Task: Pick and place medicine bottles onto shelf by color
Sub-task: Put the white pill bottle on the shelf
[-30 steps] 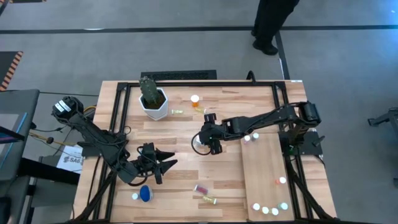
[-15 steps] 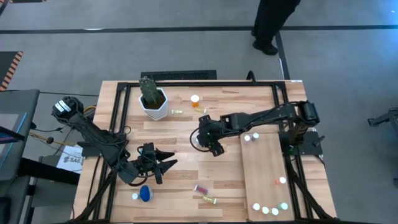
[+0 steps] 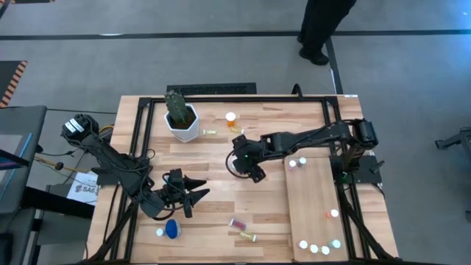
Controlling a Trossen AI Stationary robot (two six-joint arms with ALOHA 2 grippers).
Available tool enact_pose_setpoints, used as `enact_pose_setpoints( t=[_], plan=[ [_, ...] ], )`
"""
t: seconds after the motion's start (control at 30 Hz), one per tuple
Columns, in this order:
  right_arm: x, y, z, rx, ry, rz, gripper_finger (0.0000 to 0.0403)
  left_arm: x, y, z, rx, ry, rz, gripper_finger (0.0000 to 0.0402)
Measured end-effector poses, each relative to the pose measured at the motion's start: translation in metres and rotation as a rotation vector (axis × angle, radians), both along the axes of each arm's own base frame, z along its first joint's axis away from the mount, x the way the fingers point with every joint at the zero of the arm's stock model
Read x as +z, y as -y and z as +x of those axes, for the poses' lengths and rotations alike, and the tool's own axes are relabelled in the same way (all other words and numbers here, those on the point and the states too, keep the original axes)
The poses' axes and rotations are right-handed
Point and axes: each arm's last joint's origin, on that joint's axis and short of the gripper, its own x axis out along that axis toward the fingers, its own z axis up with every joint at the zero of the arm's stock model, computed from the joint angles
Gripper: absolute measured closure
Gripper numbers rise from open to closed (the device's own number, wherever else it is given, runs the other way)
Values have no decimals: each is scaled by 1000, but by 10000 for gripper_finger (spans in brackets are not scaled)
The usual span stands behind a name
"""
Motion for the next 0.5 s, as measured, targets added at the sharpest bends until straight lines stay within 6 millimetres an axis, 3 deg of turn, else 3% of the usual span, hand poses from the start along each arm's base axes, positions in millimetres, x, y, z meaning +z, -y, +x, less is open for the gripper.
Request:
enact_pose_setpoints(
  t=[0.5],
  plan=[
    [0,8,0,82,-2,16,46,-2,0,0,1,-15,14,219]
  ],
)
